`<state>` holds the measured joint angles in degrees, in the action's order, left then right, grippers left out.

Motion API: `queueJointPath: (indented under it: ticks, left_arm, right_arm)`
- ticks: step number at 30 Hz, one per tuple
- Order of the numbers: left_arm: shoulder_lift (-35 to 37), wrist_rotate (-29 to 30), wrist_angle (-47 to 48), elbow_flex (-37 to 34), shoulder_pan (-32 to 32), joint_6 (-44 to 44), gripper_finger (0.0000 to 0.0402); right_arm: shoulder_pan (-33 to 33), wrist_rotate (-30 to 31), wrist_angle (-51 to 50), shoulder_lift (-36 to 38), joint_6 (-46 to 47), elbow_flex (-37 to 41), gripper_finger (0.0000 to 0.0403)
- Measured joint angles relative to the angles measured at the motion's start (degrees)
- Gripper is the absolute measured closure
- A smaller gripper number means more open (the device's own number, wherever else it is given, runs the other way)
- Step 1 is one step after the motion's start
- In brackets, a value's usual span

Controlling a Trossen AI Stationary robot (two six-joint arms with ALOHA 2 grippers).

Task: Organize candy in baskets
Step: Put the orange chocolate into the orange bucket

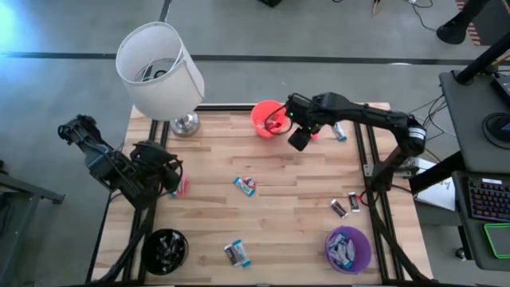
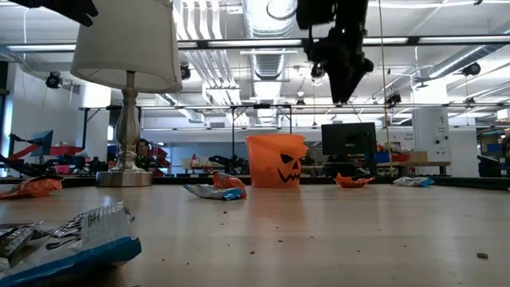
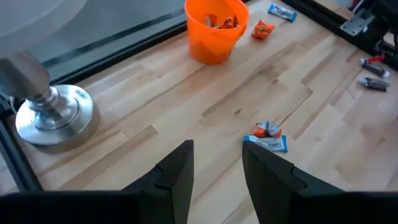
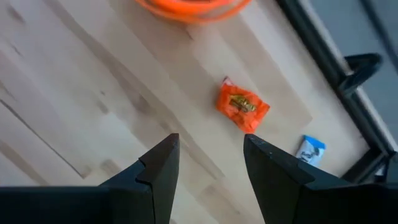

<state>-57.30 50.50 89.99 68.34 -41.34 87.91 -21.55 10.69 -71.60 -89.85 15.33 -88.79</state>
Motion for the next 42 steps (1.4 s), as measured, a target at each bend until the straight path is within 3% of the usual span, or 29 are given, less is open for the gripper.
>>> queueJointPath:
  ticks: [3, 9, 19, 24, 34, 42]
  left_arm:
    - [0.1, 0.0, 0.0, -0.6, 0.0, 1.7, 0.0283]
    - [-0.9, 0.0, -0.3, -0.7, 0.6, 6.4, 0.0283]
    - [-2.4, 0.0, -0.9, -0.7, 4.1, 8.8, 0.0283]
    - [-2.5, 0.0, -1.2, -0.7, 6.0, 8.8, 0.0283]
    - [-2.5, 0.0, -1.5, -0.7, 6.9, 7.0, 0.0283]
    - [-2.5, 0.0, -1.6, -0.7, 7.0, 6.4, 0.0283]
  right_arm:
    - [-3.6, -3.1, 0.0, -2.3, -3.6, 0.2, 0.0232]
    - [-8.0, -3.2, 0.1, -7.7, -6.5, 0.2, 0.0232]
    - [-8.8, -3.1, 2.2, -17.8, -8.6, 0.2, 0.0232]
    - [-8.8, -0.2, 5.1, -20.6, -8.9, 0.3, 0.0232]
    - [-8.9, 2.5, 5.9, -22.7, -7.4, 0.3, 0.0246]
    - [-8.9, 2.9, 5.9, -19.6, -7.3, 0.3, 0.0244]
